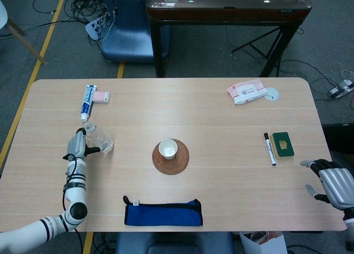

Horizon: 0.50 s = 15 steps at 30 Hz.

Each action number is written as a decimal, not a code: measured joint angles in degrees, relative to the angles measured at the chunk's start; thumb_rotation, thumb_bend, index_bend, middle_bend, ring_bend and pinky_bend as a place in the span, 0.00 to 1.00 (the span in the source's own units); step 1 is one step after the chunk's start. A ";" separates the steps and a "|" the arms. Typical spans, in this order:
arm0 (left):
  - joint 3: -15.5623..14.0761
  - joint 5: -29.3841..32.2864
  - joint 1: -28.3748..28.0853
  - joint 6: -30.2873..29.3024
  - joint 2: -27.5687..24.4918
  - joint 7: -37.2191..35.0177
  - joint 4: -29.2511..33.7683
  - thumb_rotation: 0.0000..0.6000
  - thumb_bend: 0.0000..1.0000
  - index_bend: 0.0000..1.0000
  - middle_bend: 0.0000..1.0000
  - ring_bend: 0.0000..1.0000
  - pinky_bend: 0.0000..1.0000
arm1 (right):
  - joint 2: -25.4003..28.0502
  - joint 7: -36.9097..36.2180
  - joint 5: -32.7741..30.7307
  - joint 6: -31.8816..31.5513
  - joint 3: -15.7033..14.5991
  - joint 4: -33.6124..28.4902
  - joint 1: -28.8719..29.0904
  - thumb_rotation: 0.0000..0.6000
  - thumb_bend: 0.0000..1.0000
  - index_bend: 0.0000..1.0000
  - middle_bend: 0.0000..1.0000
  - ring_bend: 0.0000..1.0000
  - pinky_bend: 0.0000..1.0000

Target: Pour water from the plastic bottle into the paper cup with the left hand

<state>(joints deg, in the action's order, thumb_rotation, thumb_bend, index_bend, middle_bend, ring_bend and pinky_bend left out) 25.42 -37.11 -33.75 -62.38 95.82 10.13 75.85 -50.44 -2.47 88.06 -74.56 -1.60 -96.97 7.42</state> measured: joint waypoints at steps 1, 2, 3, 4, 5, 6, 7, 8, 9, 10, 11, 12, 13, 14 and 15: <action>-0.09 -0.13 0.05 0.05 -0.09 -0.06 0.07 1.00 0.14 0.23 0.18 0.05 0.16 | 0.00 -0.04 0.06 0.00 -0.01 0.00 0.00 1.00 0.31 0.29 0.32 0.25 0.33; -0.21 -0.35 0.12 0.11 -0.20 -0.18 0.15 1.00 0.14 0.22 0.16 0.03 0.15 | 0.01 -0.12 0.14 0.00 -0.04 -0.01 0.01 1.00 0.31 0.29 0.32 0.25 0.33; -0.37 -0.68 0.24 0.20 -0.36 -0.42 0.28 1.00 0.14 0.22 0.14 0.02 0.15 | 0.02 -0.14 0.19 -0.02 -0.04 0.00 0.01 1.00 0.31 0.29 0.32 0.25 0.33; -0.48 -0.97 0.34 0.27 -0.49 -0.66 0.38 1.00 0.14 0.21 0.12 0.01 0.14 | 0.02 -0.16 0.23 -0.05 -0.05 0.01 0.01 1.00 0.31 0.29 0.32 0.25 0.33; -0.59 -1.31 0.45 0.34 -0.63 -0.94 0.49 1.00 0.14 0.20 0.10 0.00 0.13 | 0.04 -0.19 0.28 -0.09 -0.07 0.02 -0.01 1.00 0.31 0.29 0.32 0.25 0.33; -0.77 -1.81 0.61 0.45 -0.85 -1.33 0.64 1.00 0.14 0.19 0.07 0.00 0.13 | 0.04 -0.19 0.28 -0.11 -0.07 0.01 -0.01 1.00 0.31 0.29 0.32 0.25 0.33; -0.92 -2.20 0.72 0.51 -1.03 -1.58 0.76 1.00 0.14 0.19 0.06 0.00 0.12 | 0.05 -0.19 0.30 -0.14 -0.07 -0.01 -0.02 1.00 0.31 0.29 0.32 0.25 0.33; -1.15 -2.78 0.90 0.59 -1.31 -1.89 0.97 1.00 0.14 0.17 0.04 0.00 0.11 | 0.07 -0.17 0.31 -0.18 -0.07 -0.02 -0.04 1.00 0.31 0.29 0.32 0.25 0.33; -1.36 -3.26 1.05 0.65 -1.59 -2.10 1.18 1.00 0.14 0.16 0.02 0.00 0.10 | 0.08 -0.17 0.34 -0.22 -0.08 -0.03 -0.05 1.00 0.31 0.29 0.32 0.25 0.33; -1.61 -3.77 1.23 0.71 -1.94 -2.29 1.47 1.00 0.14 0.15 0.01 0.00 0.08 | 0.10 -0.16 0.37 -0.23 -0.09 -0.04 -0.06 1.00 0.31 0.29 0.32 0.25 0.33; -1.88 -4.29 1.42 0.77 -2.37 -2.44 1.84 1.00 0.13 0.14 0.00 0.00 0.08 | 0.11 -0.16 0.39 -0.25 -0.09 -0.07 -0.07 1.00 0.31 0.29 0.32 0.25 0.33; -2.24 -4.90 1.69 0.85 -2.98 -2.58 2.45 1.00 0.12 0.13 0.00 0.00 0.07 | 0.11 -0.14 0.39 -0.26 -0.09 -0.08 -0.07 1.00 0.31 0.29 0.32 0.25 0.33; -2.49 -5.20 1.90 0.92 -3.45 -2.66 2.95 1.00 0.12 0.12 0.00 0.00 0.06 | 0.11 -0.12 0.41 -0.26 -0.10 -0.09 -0.07 1.00 0.31 0.29 0.32 0.25 0.33; -2.72 -5.43 2.13 1.00 -3.99 -2.72 3.52 1.00 0.12 0.11 0.00 0.00 0.06 | 0.10 -0.08 0.43 -0.24 -0.12 -0.10 -0.07 1.00 0.31 0.29 0.32 0.25 0.33; -3.06 -5.73 2.45 1.14 -4.82 -2.78 4.38 1.00 0.12 0.10 0.00 0.00 0.05 | 0.10 -0.06 0.44 -0.24 -0.13 -0.12 -0.07 1.00 0.31 0.29 0.32 0.25 0.33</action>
<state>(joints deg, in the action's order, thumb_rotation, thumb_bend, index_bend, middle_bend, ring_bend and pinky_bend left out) 22.36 -42.83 -31.30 -61.24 91.00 7.35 80.23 -50.34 -2.52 88.50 -74.80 -1.73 -97.08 7.35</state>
